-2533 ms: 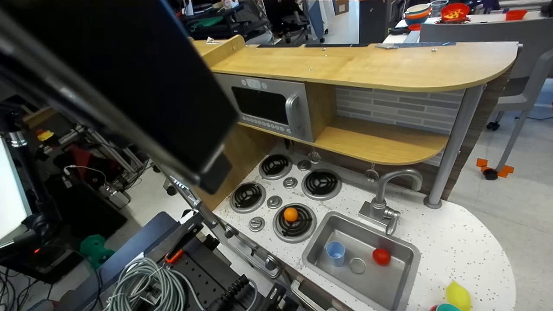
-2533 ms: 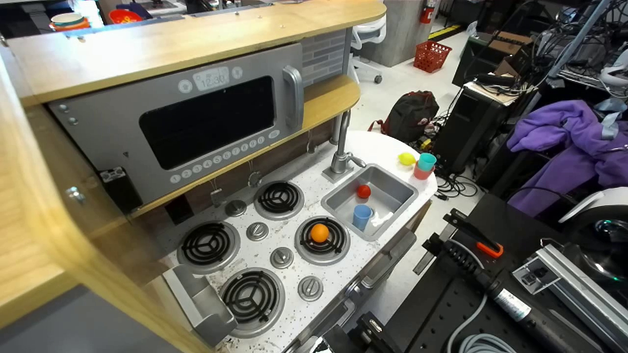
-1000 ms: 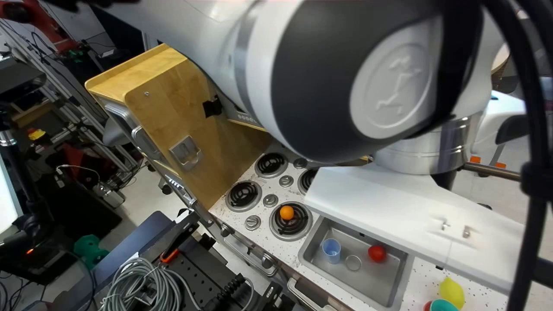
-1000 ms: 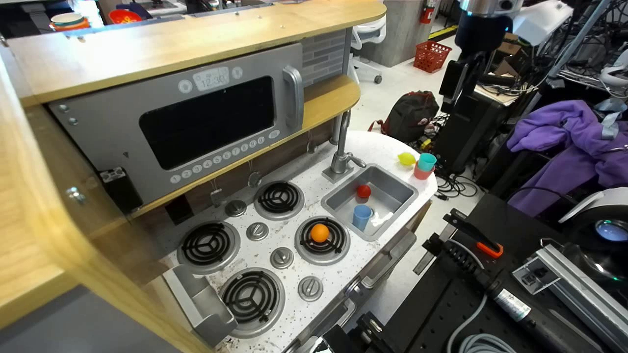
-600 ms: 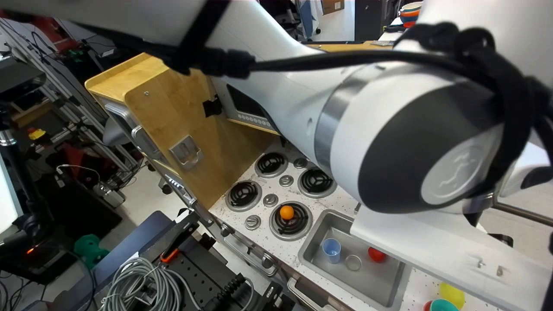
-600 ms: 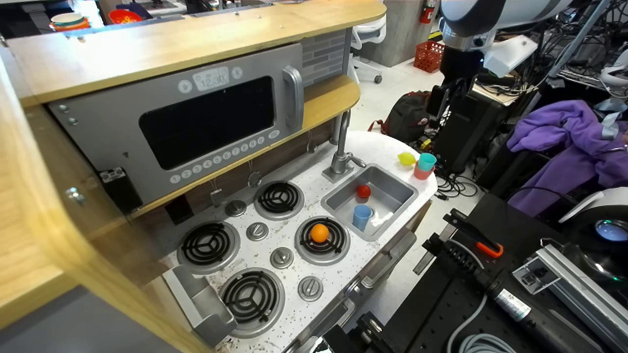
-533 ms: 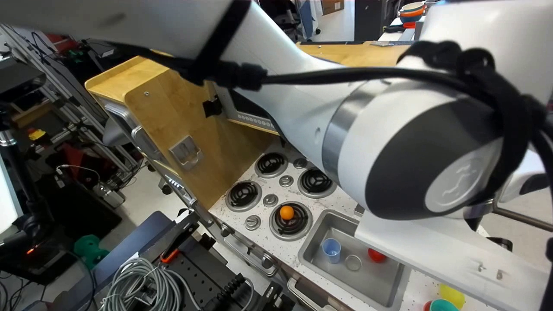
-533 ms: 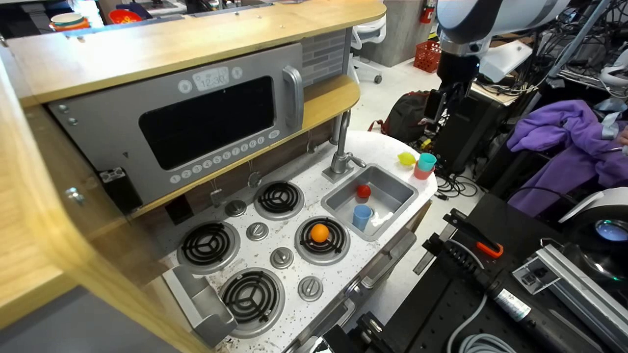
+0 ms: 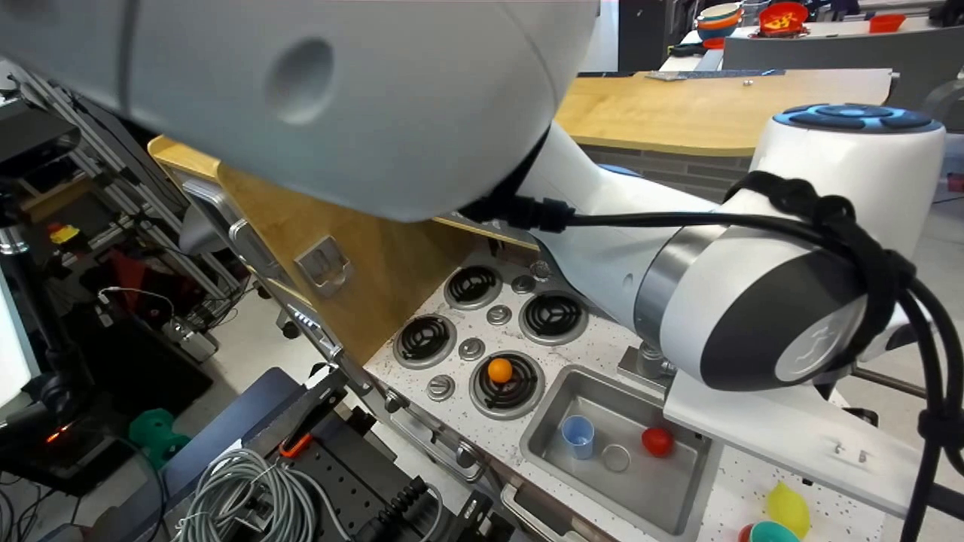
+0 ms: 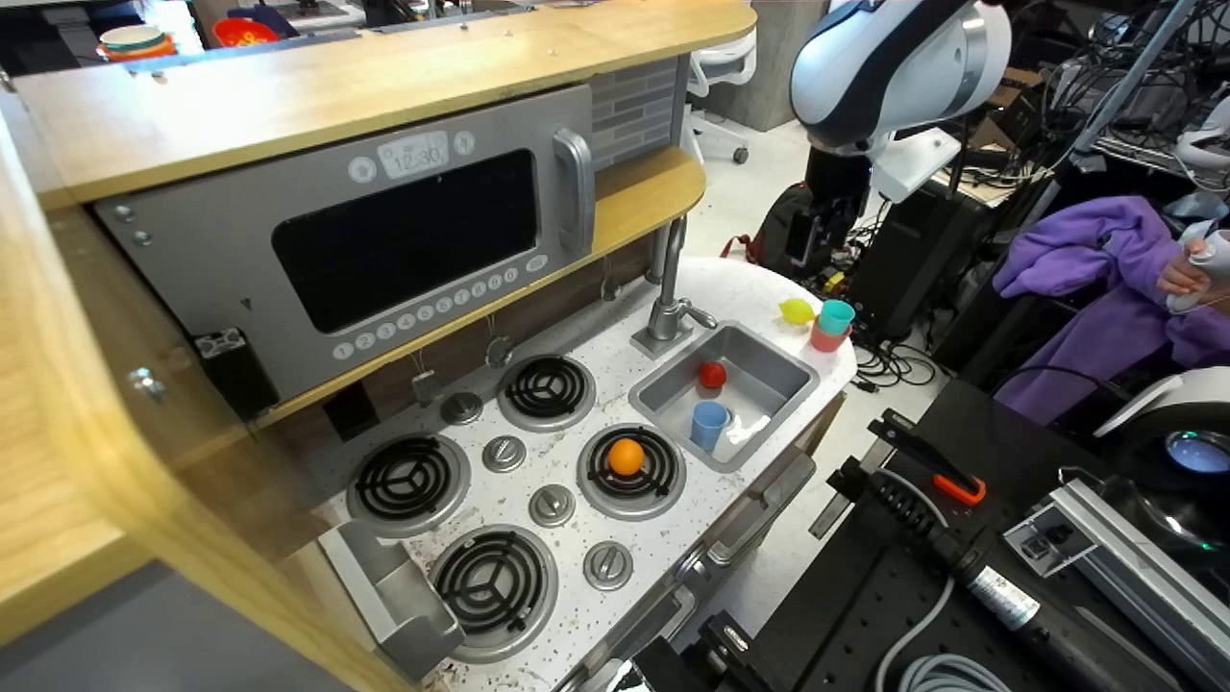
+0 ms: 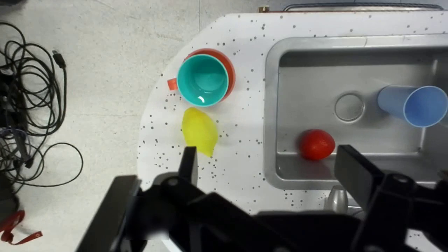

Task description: Put the yellow object in the sink

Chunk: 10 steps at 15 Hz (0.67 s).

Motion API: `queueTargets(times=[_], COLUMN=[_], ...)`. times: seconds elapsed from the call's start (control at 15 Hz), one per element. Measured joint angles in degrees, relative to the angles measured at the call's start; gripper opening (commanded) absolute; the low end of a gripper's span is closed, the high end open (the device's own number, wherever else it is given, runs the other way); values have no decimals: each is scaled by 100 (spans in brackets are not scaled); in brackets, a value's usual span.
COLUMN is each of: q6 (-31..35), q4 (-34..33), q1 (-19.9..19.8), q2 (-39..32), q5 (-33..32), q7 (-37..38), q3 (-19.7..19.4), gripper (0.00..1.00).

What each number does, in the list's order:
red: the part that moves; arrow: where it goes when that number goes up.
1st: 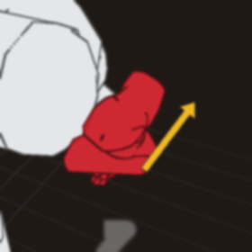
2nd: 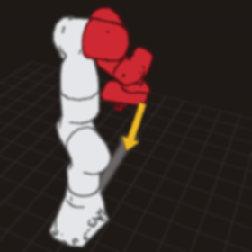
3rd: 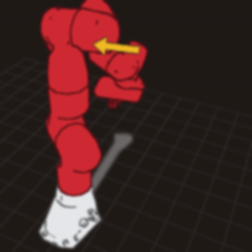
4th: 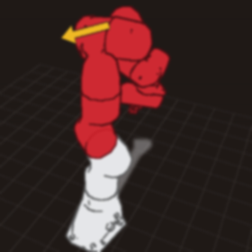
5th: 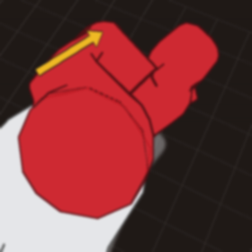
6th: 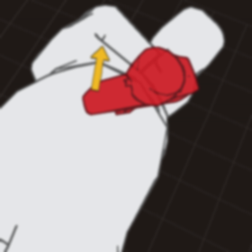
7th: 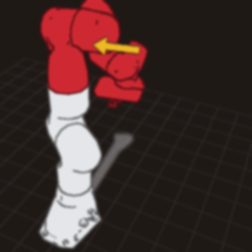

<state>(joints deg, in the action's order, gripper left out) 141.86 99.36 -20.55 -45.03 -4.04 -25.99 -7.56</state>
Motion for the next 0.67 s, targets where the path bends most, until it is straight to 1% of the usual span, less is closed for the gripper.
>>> queueTargets(times=[0.27, 0.67], q6=[-46, -193], q4=[-699, -1594], q1=[-31, -201], q2=[-584, -1400], q5=[-6, -12], q7=[13, 161], q3=[-2, -83], gripper=[100, 100])
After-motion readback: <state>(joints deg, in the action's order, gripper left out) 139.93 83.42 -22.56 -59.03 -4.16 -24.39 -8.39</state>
